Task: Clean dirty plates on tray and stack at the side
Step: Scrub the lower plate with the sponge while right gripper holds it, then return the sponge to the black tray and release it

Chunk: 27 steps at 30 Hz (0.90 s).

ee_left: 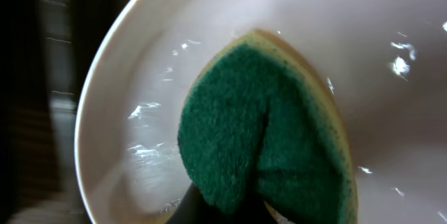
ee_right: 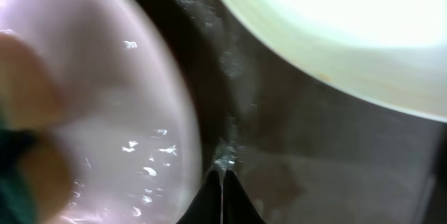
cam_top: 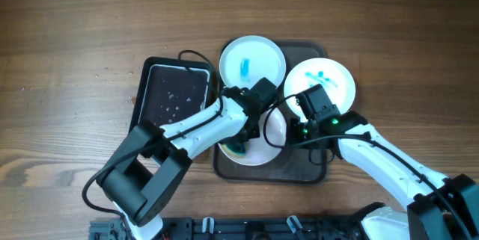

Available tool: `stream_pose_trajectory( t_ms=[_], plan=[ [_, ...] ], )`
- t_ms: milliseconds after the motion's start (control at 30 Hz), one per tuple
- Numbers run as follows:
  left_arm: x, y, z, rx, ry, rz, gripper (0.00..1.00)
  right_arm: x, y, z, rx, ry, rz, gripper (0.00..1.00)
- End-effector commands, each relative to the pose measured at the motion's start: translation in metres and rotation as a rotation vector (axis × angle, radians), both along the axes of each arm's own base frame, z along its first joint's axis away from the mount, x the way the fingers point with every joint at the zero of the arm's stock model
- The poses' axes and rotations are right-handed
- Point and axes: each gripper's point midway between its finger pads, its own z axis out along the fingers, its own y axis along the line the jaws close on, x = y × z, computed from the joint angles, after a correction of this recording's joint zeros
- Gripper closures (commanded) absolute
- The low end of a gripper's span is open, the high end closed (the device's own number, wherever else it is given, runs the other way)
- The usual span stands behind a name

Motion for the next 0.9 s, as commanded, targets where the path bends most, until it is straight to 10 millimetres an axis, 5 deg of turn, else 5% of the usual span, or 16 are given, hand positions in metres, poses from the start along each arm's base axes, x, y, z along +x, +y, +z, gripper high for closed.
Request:
stream_pose_trajectory(
  t_ms=[0,267,367,500,600,867],
  plan=[
    [0.014,0.040,0.008,0.148,-0.098,0.140,0.96,0.004,-0.005,0.002,-0.028,-0.025,0.007,0.96],
    [0.009,0.001,0.071,-0.151,-0.117,0.115,0.96,0.003,-0.005,0.002,-0.028,-0.023,0.007,0.96],
    [0.005,0.005,0.101,-0.208,-0.159,0.070,0.96,0.003,-0.005,0.002,-0.027,-0.023,0.007,0.96],
    [0.003,0.044,0.128,-0.157,-0.213,0.107,0.96,0.001,0.010,0.006,0.038,-0.039,0.118,0.92],
    [0.008,0.092,0.137,-0.033,-0.258,0.195,0.96,-0.001,0.024,0.010,0.102,-0.063,0.219,0.75],
    [0.022,0.157,0.094,0.025,-0.226,0.306,0.96,0.009,0.028,-0.006,0.106,-0.079,0.218,0.62]
  ],
)
